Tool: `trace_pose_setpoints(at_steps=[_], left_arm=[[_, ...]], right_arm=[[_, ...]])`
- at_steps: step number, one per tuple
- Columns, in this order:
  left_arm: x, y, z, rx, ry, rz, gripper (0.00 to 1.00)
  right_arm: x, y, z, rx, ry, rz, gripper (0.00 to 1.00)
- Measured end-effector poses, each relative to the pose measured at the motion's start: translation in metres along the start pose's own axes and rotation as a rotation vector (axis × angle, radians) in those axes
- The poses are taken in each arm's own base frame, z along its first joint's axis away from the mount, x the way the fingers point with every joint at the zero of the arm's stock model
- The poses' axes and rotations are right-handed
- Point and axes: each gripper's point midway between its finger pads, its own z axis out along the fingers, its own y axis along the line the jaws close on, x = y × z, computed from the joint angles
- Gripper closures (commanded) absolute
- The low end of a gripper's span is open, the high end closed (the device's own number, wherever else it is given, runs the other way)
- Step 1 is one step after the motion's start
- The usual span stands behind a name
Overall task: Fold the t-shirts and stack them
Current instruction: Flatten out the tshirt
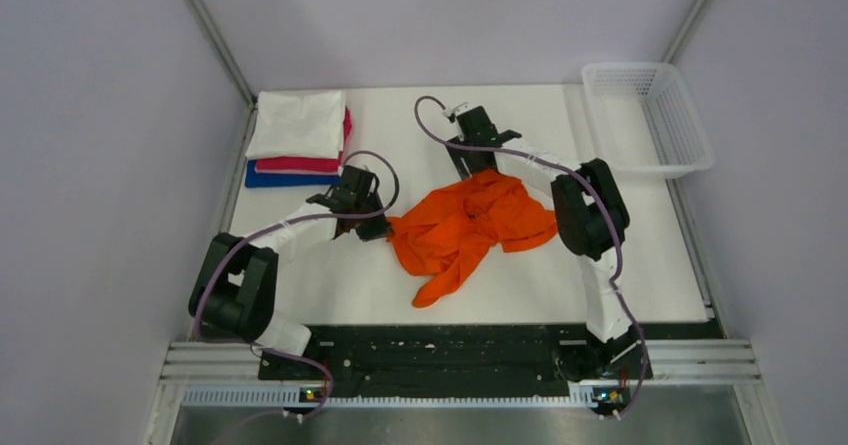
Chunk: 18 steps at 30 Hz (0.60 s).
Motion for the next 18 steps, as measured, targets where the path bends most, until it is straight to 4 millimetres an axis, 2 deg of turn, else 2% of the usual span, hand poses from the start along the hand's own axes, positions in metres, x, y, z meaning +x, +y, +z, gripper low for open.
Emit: trace_pose_setpoints(at_steps=[2,4,6,8,11,13,15,18], left_arm=[[0.001,-0.001,0.000,0.005,0.004,0.001,1.00],[0.001,-0.001,0.000,0.008,0.007,0.001,1.00],[0.001,-0.002,0.000,0.009,0.007,0.001,1.00],[0.001,-0.002,0.000,0.009,0.007,0.000,1.00],[0.000,-0.002,-0.002,0.008,0.000,0.001,1.00],[-0.003,-0.003,-0.008,0.007,-0.017,0.003,1.00],[-0.010,-0.005,-0.018,0.005,-0.048,0.006,1.00],[-0.027,-0.014,-0.041,0.023,-0.130,0.014,1.00]], right_arm=[[0.016,-0.002,0.010,0.005,0.057,-0.035,0.45],[0.032,-0.005,0.018,0.011,0.117,-0.056,0.63],[0.034,-0.008,0.019,0.012,0.129,-0.051,0.84],[0.035,-0.014,0.018,0.020,0.134,-0.036,0.98],[0.042,-0.025,0.014,0.040,0.140,-0.005,1.00],[0.044,-0.033,0.003,0.059,0.134,0.011,1.00],[0.040,-0.043,-0.016,0.087,0.101,0.033,1.00],[0.017,-0.058,-0.061,0.129,-0.014,0.084,1.00]])
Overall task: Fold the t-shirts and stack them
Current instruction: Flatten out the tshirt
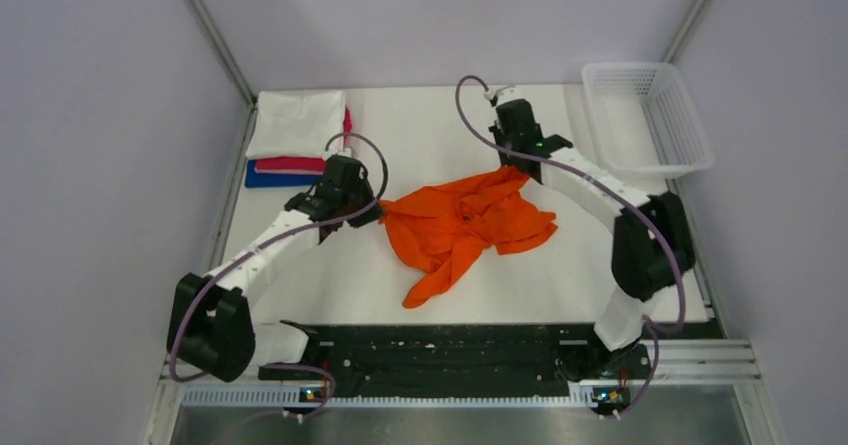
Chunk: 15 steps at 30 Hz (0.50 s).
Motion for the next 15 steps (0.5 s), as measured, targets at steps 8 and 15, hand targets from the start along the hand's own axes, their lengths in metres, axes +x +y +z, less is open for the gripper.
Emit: trace_pose_setpoints(at_steps=[8,15], left_arm=[[-0.058,-0.038,-0.084,0.142,-0.274,0.021,1.00],[-0.089,-0.067,-0.191,0.310,-0.507,0.064,1.00]], right_arm=[[-0.075,-0.063,-0.181,0.015,-0.503,0.226,1.00],[-0.096,-0.102,-0.339,-0.068,-0.900,0.350,1.00]])
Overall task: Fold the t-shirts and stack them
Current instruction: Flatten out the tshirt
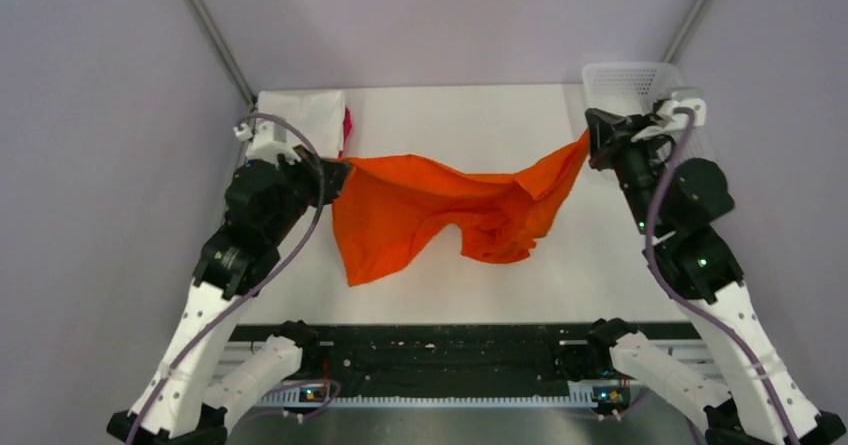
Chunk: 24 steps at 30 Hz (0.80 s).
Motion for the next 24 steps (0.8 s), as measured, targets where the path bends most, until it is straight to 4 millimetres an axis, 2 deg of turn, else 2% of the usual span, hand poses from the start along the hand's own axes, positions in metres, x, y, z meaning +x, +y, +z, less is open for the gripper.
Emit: trace_pose_setpoints(at_steps=[2,4,6,7,10,13,16,19,22,24], left_arm=[[-0.034,-0.025,-0.034,0.087,-0.104,0.019,1.00],[-0.068,-0.055,-0.075,0.205,-0.211,0.042,1.00],[-0.092,-0.082,-0.115,0.332,-0.302,0.067,1.00],[-0.102,-0.094,-0.138,0.395,-0.346,0.081,1.00],[-0.125,-0.124,-0.206,0.565,-0.471,0.122,1.00],[-0.139,-0.139,-0.250,0.655,-0.556,0.152,1.00],[-0.145,-0.147,-0.275,0.705,-0.595,0.174,1.00],[-0.148,-0.152,-0.285,0.727,-0.604,0.186,1.00],[-0.152,-0.153,-0.282,0.716,-0.609,0.186,1.00],[-0.154,-0.150,-0.270,0.683,-0.600,0.179,1.00]], right_arm=[[-0.028,0.003,-0.018,-0.039,-0.065,0.018,1.00],[-0.069,0.011,-0.040,-0.110,-0.147,0.037,1.00],[-0.107,0.021,-0.059,-0.180,-0.226,0.055,1.00],[-0.131,0.028,-0.073,-0.237,-0.273,0.064,1.00],[-0.184,0.042,-0.112,-0.356,-0.390,0.081,1.00],[-0.224,0.050,-0.151,-0.449,-0.490,0.082,1.00],[-0.253,0.055,-0.185,-0.526,-0.564,0.080,1.00],[-0.274,0.056,-0.210,-0.561,-0.626,0.072,1.00],[-0.280,0.052,-0.214,-0.547,-0.649,0.065,1.00],[-0.277,0.049,-0.202,-0.507,-0.632,0.056,1.00]])
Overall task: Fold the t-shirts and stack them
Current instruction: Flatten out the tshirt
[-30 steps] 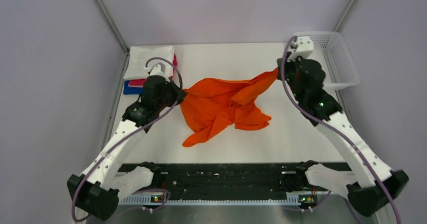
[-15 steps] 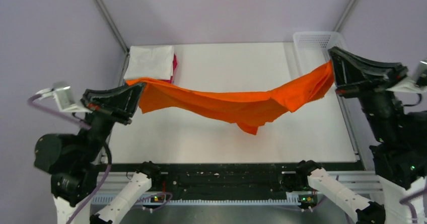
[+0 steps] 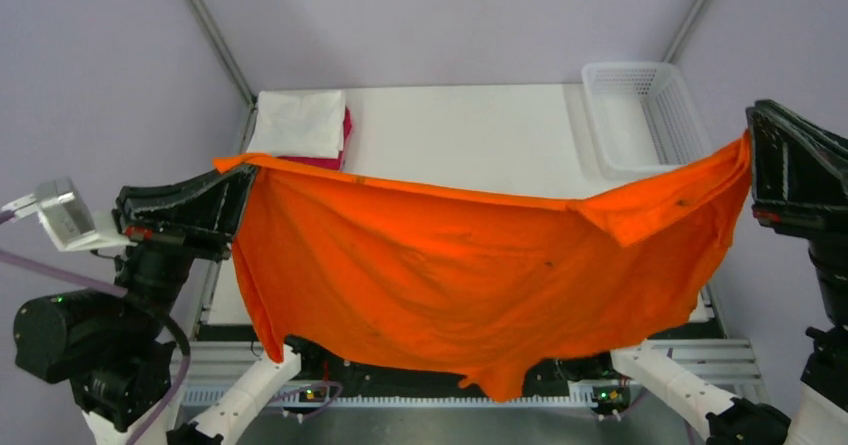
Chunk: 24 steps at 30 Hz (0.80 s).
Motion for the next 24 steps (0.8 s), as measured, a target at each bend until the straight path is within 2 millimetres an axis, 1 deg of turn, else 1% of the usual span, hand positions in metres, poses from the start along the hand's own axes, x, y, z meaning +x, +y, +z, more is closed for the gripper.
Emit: trace_pose_setpoints(at_steps=[2,4,5,6,7,8,9,10,11,12,13,15,16,17,18,19,20,21,22,23,24], left_arm=[[0.008,0.014,0.009,-0.046,0.013,0.001,1.00],[0.025,0.036,0.021,-0.116,0.041,-0.001,1.00],[0.038,0.052,0.027,-0.162,0.063,-0.002,1.00],[0.054,0.069,0.034,-0.214,0.091,-0.003,1.00],[0.069,0.085,0.039,-0.260,0.118,-0.003,1.00],[0.090,0.106,0.044,-0.324,0.154,0.000,1.00],[0.110,0.127,0.048,-0.384,0.191,0.004,1.00],[0.135,0.151,0.050,-0.458,0.239,0.010,1.00],[0.157,0.171,0.051,-0.518,0.282,0.016,1.00],[0.181,0.194,0.051,-0.588,0.332,0.027,1.00],[0.209,0.220,0.048,-0.668,0.390,0.041,1.00],[0.260,0.266,0.039,-0.814,0.507,0.073,0.99],[0.284,0.287,0.033,-0.874,0.565,0.087,0.92],[0.308,0.311,0.027,-0.938,0.629,0.100,0.74],[0.333,0.337,0.019,-1.005,0.692,0.107,0.59],[0.357,0.365,0.009,-1.081,0.763,0.108,0.51],[0.375,0.389,0.002,-1.138,0.823,0.115,0.10],[0.392,0.414,-0.005,-1.207,0.889,0.110,0.02],[0.407,0.440,-0.006,-1.269,0.944,0.108,0.01],[0.418,0.461,-0.002,-1.307,0.970,0.105,0.01],[0.427,0.481,0.004,-1.337,0.986,0.107,0.01]], right_arm=[[0.018,-0.014,0.009,0.056,0.031,-0.023,1.00],[0.051,-0.037,0.018,0.147,0.086,-0.057,1.00],[0.071,-0.049,0.022,0.196,0.118,-0.077,1.00],[0.100,-0.065,0.025,0.259,0.170,-0.108,1.00],[0.125,-0.077,0.027,0.303,0.217,-0.134,1.00],[0.153,-0.092,0.028,0.356,0.267,-0.168,1.00],[0.187,-0.106,0.029,0.409,0.330,-0.206,1.00],[0.214,-0.117,0.028,0.444,0.378,-0.235,1.00],[0.250,-0.130,0.025,0.484,0.446,-0.270,1.00],[0.276,-0.140,0.021,0.512,0.497,-0.292,1.00],[0.308,-0.153,0.016,0.533,0.556,-0.312,1.00],[0.378,-0.185,-0.006,0.588,0.685,-0.324,1.00],[0.408,-0.200,-0.019,0.616,0.735,-0.312,1.00],[0.442,-0.217,-0.036,0.649,0.792,-0.284,1.00],[0.469,-0.229,-0.049,0.675,0.835,-0.258,1.00],[0.502,-0.242,-0.063,0.699,0.881,-0.223,1.00],[0.533,-0.252,-0.072,0.715,0.913,-0.188,0.97],[0.562,-0.259,-0.082,0.726,0.948,-0.159,0.74],[0.597,-0.266,-0.095,0.744,1.000,-0.124,0.49],[0.633,-0.271,-0.104,0.758,1.053,-0.086,0.31],[0.658,-0.276,-0.109,0.772,1.087,-0.062,0.13]])
